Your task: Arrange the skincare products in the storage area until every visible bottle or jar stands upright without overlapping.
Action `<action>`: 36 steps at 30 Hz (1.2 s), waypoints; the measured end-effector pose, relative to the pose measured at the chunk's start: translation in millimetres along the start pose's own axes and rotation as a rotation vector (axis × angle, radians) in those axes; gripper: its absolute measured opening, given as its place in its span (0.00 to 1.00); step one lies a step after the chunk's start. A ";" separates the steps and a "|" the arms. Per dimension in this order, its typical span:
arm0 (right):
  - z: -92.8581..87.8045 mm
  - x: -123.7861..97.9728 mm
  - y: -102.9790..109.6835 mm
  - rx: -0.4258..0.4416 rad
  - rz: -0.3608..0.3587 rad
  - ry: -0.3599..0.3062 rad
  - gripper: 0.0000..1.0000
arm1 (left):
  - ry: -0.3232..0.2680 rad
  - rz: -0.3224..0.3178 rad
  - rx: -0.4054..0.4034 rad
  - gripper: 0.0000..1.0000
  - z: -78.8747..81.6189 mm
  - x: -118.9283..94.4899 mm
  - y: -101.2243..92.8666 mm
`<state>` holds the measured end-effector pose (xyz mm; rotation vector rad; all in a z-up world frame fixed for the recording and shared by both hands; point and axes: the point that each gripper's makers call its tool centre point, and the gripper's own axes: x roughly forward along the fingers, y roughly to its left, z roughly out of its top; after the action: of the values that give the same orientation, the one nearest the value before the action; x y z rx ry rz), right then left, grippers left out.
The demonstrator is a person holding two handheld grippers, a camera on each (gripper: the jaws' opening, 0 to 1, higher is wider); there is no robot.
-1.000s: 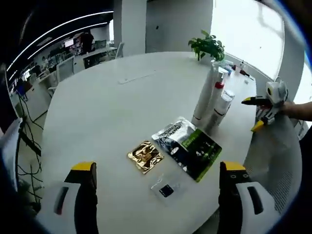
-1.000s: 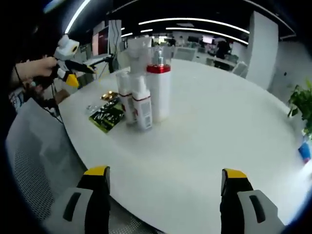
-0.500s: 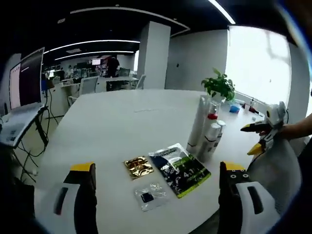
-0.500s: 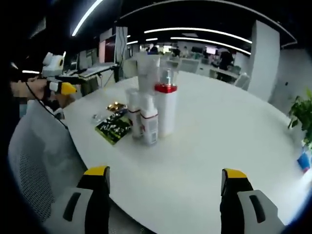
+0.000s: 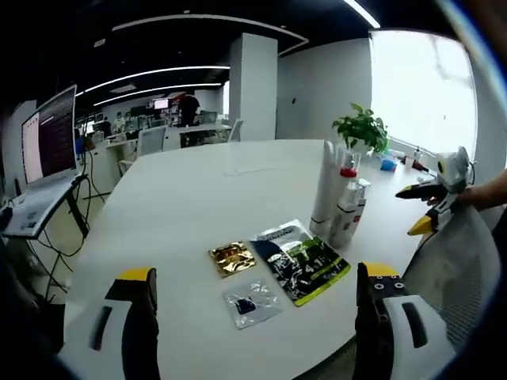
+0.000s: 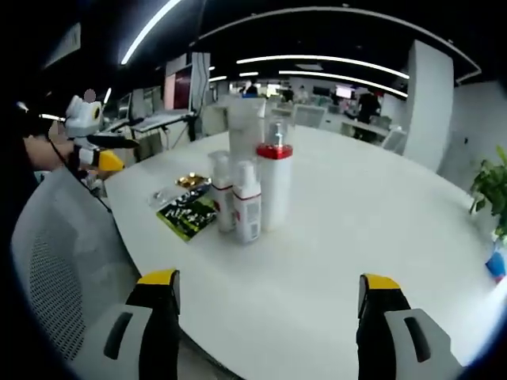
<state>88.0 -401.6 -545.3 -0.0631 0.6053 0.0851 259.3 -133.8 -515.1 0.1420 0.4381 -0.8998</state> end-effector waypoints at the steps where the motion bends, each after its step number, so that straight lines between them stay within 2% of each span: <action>1: -1.7 0.9 -1.1 0.006 0.001 0.000 0.98 | 0.006 0.003 0.005 0.98 0.2 1.4 1.1; 3: -3.0 1.9 -1.3 0.020 0.005 0.001 0.98 | -0.018 0.018 0.018 0.96 3.9 0.9 4.8; 6: -4.4 3.2 0.4 0.013 0.017 0.007 0.98 | -0.040 0.009 0.009 0.97 7.2 -1.4 0.9; 8: -5.9 4.0 1.8 0.017 0.024 0.012 0.98 | -0.075 -0.009 -0.013 0.98 13.4 -1.1 -3.0; 14: -8.0 2.9 0.9 0.023 0.017 0.027 0.98 | -0.041 0.002 0.006 0.98 5.7 0.0 0.6; 17: -10.7 4.4 -0.8 0.027 0.018 0.030 0.98 | -0.023 -0.012 0.021 0.97 3.3 1.2 -3.4; 27: -10.3 3.2 2.0 0.019 0.023 0.038 0.97 | 0.000 -0.021 0.073 0.97 1.2 2.1 -8.3; 36: -12.5 4.2 2.2 0.011 0.028 0.045 0.97 | 0.001 -0.011 0.055 0.96 1.4 0.7 -5.2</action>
<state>84.2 -400.1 -558.1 -0.0457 0.6512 0.1071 256.0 -137.9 -513.9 0.1906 0.4152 -0.9227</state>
